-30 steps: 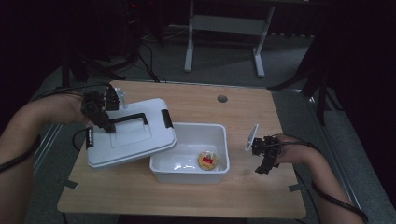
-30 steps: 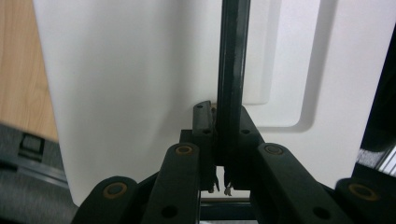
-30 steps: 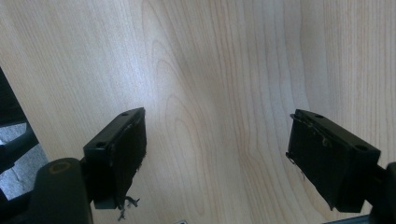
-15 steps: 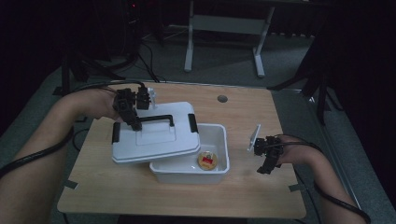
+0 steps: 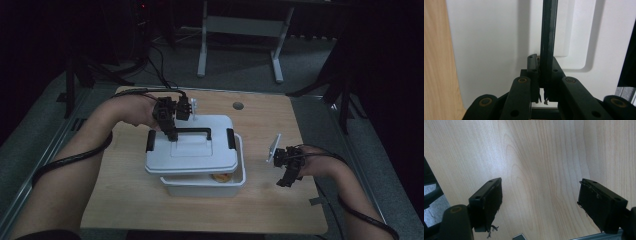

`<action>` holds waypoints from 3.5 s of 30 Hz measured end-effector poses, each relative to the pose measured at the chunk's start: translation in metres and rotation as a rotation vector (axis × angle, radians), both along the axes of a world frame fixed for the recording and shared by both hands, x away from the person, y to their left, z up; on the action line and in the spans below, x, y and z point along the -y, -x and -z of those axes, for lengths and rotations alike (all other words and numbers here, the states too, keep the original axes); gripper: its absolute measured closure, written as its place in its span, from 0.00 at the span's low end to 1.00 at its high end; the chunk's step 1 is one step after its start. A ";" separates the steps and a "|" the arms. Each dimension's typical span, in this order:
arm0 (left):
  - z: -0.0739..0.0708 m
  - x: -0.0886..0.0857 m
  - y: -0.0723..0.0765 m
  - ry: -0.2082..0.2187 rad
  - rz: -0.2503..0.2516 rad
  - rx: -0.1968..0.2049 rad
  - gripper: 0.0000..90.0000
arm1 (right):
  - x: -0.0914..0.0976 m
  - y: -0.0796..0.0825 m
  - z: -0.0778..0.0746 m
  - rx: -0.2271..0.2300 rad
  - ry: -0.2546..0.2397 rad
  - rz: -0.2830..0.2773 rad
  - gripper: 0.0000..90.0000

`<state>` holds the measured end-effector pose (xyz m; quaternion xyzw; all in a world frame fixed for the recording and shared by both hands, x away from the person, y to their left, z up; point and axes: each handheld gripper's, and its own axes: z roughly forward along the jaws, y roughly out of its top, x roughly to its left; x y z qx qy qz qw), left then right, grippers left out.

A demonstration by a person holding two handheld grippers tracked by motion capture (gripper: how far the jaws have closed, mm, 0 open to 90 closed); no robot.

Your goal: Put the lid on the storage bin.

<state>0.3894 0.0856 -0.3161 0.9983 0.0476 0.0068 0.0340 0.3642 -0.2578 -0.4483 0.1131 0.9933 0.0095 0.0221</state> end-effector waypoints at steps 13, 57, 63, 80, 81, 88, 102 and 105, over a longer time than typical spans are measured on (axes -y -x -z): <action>0.018 0.026 -0.001 -0.013 0.039 -0.031 0.93 | 0.002 0.002 0.003 -0.005 0.000 0.003 0.21; 0.052 0.032 -0.006 0.001 0.017 -0.078 0.75 | -0.003 0.000 0.011 -0.020 0.004 -0.003 0.21; 0.044 0.025 -0.008 0.059 -0.031 -0.045 0.33 | -0.003 0.000 0.009 -0.014 0.003 -0.002 0.21; 0.044 -0.003 -0.006 0.147 -0.021 0.032 0.01 | -0.003 0.000 0.006 -0.010 -0.004 0.002 0.21; 0.046 -0.005 -0.006 0.146 -0.028 0.028 0.01 | -0.003 0.000 0.007 -0.010 -0.004 0.003 0.21; 0.052 -0.021 -0.002 0.168 -0.040 0.036 0.01 | -0.004 0.000 0.007 -0.008 -0.007 0.003 0.21; 0.063 -0.067 0.005 0.222 -0.130 0.064 0.01 | 0.000 -0.001 0.007 0.008 -0.029 0.022 0.21; 0.067 -0.080 0.007 0.231 -0.156 0.066 0.01 | 0.001 -0.001 0.007 0.013 -0.030 0.022 0.21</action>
